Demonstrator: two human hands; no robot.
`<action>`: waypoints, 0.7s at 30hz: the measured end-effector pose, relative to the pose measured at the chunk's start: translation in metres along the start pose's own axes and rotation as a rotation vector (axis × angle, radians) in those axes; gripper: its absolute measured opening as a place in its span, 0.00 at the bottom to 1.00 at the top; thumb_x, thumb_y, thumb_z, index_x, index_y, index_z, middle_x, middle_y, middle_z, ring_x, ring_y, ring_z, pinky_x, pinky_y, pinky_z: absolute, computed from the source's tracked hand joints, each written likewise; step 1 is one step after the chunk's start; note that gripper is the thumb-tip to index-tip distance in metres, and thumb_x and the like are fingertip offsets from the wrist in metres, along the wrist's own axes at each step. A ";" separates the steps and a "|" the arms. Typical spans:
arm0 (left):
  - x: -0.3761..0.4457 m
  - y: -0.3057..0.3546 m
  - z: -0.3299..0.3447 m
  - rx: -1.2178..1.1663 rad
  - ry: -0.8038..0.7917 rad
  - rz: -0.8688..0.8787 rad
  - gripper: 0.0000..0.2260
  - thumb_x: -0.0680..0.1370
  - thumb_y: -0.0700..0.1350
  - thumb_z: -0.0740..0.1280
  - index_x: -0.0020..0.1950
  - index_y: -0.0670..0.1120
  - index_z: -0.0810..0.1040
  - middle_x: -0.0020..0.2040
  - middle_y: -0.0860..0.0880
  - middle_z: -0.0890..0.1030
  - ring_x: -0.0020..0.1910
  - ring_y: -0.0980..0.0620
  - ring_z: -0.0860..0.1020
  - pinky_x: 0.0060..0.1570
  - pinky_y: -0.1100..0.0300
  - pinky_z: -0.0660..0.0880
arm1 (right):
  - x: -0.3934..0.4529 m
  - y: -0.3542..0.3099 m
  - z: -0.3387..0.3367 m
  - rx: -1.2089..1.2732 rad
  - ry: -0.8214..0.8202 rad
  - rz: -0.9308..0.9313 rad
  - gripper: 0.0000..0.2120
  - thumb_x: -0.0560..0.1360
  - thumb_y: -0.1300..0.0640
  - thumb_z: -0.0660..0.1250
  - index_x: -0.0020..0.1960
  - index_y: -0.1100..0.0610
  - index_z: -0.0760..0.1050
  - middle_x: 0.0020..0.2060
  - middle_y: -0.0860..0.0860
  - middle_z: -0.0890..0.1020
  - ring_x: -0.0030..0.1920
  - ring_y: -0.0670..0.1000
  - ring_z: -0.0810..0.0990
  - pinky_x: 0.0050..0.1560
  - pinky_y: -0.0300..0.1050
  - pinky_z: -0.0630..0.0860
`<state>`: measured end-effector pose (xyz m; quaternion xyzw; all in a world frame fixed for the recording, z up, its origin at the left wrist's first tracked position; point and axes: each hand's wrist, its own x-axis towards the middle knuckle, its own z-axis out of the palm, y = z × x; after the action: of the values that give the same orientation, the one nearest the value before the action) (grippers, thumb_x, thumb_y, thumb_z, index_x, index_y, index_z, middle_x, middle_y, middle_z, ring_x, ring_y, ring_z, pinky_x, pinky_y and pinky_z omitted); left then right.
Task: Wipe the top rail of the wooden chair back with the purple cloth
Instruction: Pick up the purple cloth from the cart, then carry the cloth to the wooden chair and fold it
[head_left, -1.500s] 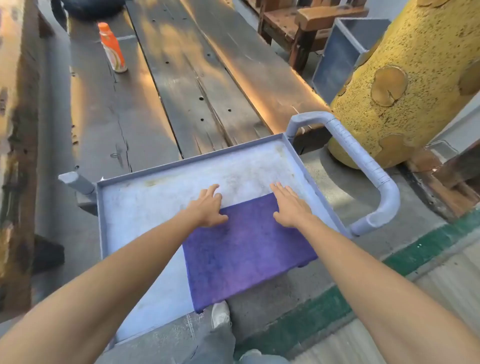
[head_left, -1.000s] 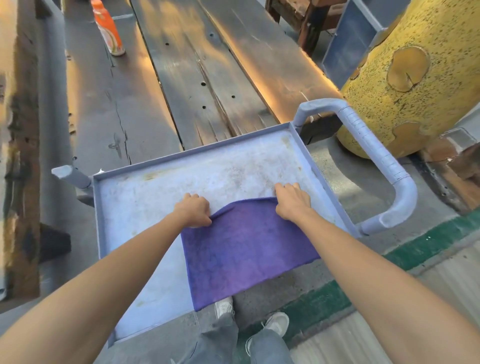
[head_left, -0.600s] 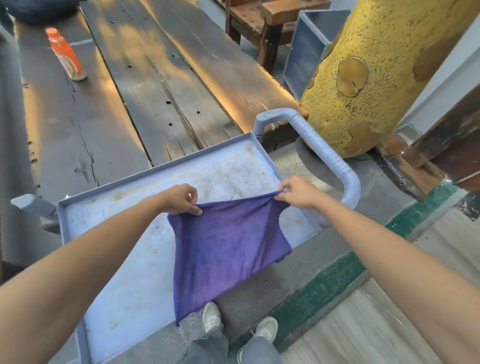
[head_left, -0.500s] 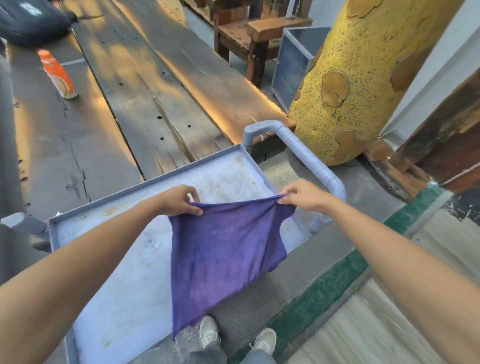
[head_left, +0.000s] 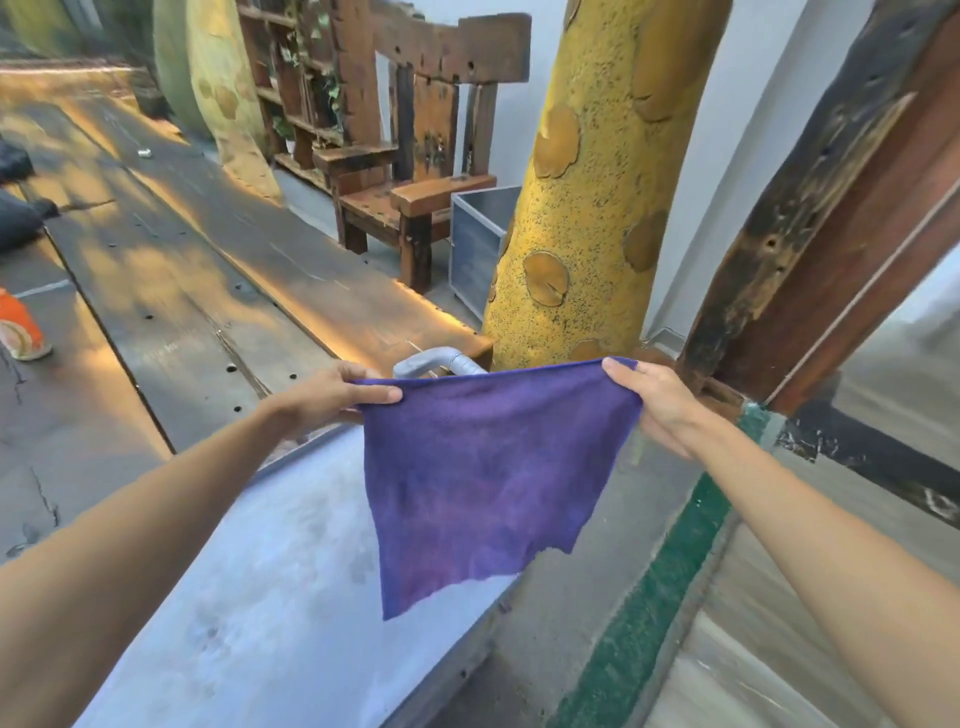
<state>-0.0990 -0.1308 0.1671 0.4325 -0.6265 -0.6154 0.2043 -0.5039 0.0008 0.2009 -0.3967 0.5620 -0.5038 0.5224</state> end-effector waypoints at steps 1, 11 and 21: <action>0.005 0.014 0.005 -0.030 0.007 0.029 0.19 0.61 0.55 0.84 0.44 0.46 0.85 0.42 0.47 0.84 0.43 0.53 0.84 0.45 0.61 0.81 | -0.003 -0.007 -0.006 0.030 0.051 -0.023 0.10 0.79 0.54 0.69 0.49 0.60 0.85 0.42 0.56 0.87 0.39 0.51 0.85 0.40 0.43 0.81; 0.040 0.135 0.050 -0.130 0.114 0.254 0.17 0.69 0.56 0.78 0.51 0.45 0.87 0.45 0.47 0.85 0.43 0.50 0.80 0.44 0.58 0.74 | -0.035 -0.093 -0.037 0.107 0.285 -0.231 0.14 0.79 0.47 0.71 0.52 0.58 0.85 0.45 0.55 0.88 0.42 0.52 0.87 0.40 0.43 0.82; 0.066 0.206 0.125 -0.090 0.200 0.167 0.10 0.69 0.46 0.80 0.44 0.41 0.86 0.33 0.47 0.81 0.32 0.51 0.77 0.33 0.62 0.71 | -0.021 -0.131 -0.016 -0.181 0.609 -0.278 0.16 0.74 0.51 0.74 0.31 0.55 0.77 0.27 0.47 0.78 0.34 0.50 0.76 0.38 0.42 0.72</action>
<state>-0.2935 -0.1358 0.3238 0.4283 -0.6088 -0.5774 0.3354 -0.5276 0.0001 0.3326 -0.3457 0.6750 -0.6137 0.2196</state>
